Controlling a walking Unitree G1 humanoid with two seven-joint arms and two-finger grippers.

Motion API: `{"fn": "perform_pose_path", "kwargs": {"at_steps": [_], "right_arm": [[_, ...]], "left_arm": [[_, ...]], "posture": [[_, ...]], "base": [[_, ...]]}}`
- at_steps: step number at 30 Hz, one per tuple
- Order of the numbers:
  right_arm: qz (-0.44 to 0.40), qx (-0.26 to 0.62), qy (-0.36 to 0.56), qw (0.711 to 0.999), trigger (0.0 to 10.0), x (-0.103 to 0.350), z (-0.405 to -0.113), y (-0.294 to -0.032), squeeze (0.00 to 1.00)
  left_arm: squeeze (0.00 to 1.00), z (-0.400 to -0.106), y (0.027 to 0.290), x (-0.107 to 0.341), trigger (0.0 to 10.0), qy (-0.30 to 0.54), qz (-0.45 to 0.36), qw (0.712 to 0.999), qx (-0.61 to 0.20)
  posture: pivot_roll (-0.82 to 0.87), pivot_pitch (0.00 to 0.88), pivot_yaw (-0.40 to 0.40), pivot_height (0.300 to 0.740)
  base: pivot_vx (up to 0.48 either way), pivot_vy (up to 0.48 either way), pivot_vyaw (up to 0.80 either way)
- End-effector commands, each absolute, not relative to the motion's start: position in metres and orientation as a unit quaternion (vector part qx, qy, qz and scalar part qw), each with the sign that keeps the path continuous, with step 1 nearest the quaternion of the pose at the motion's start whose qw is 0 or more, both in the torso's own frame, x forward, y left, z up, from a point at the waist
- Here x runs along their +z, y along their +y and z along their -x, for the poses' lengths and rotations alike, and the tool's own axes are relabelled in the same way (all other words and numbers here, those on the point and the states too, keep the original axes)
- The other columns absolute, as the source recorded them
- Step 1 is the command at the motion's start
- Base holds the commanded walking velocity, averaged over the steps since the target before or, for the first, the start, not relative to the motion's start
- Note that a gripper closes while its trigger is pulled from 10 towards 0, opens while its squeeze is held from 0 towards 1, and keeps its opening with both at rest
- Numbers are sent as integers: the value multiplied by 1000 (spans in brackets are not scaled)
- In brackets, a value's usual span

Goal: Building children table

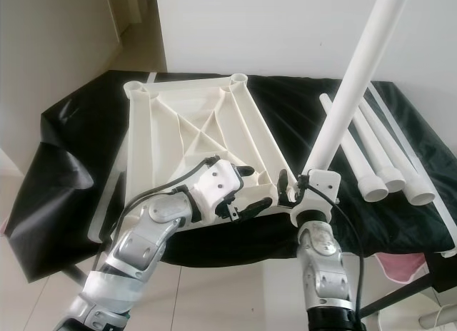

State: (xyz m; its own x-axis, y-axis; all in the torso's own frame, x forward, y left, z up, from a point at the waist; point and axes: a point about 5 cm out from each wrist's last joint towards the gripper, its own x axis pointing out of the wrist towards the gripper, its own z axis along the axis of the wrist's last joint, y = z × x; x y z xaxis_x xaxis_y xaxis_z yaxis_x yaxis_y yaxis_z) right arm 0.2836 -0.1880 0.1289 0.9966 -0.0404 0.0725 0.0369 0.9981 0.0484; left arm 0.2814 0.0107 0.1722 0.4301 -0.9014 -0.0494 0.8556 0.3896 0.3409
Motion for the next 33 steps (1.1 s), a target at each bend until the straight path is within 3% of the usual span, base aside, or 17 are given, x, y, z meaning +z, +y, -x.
{"fn": "perform_pose_path", "kwargs": {"at_steps": [1,13,27,28,29,33], "right_arm": [[-20,5,-41,999,10000,130,-285,-190,0],[29,172,-28,984,10000,140,-290,-209,0],[75,228,21,971,10000,130,-297,-222,0],[77,227,27,970,2275,129,-298,-225,0],[74,225,32,971,0,127,-298,-227,0],[63,220,41,973,0,123,-298,-229,0]], "left_arm": [[0,-284,13,168,10000,-66,-168,844,-505],[0,-289,21,164,10000,-50,-195,846,-493],[0,-289,22,164,10000,-50,-198,849,-487],[0,-289,22,164,10000,-50,-197,850,-486],[0,-289,22,164,10000,-50,-196,850,-486],[0,-289,21,165,10000,-51,-194,851,-486]], "posture": [[-67,0,-16,740],[-51,7,-2,740],[-37,8,-11,740],[-39,9,-15,740],[-42,9,-16,740],[-45,11,-18,740]], "base": [[0,0,0],[0,0,0],[0,0,0],[0,0,0],[0,0,0],[0,0,0]]}}
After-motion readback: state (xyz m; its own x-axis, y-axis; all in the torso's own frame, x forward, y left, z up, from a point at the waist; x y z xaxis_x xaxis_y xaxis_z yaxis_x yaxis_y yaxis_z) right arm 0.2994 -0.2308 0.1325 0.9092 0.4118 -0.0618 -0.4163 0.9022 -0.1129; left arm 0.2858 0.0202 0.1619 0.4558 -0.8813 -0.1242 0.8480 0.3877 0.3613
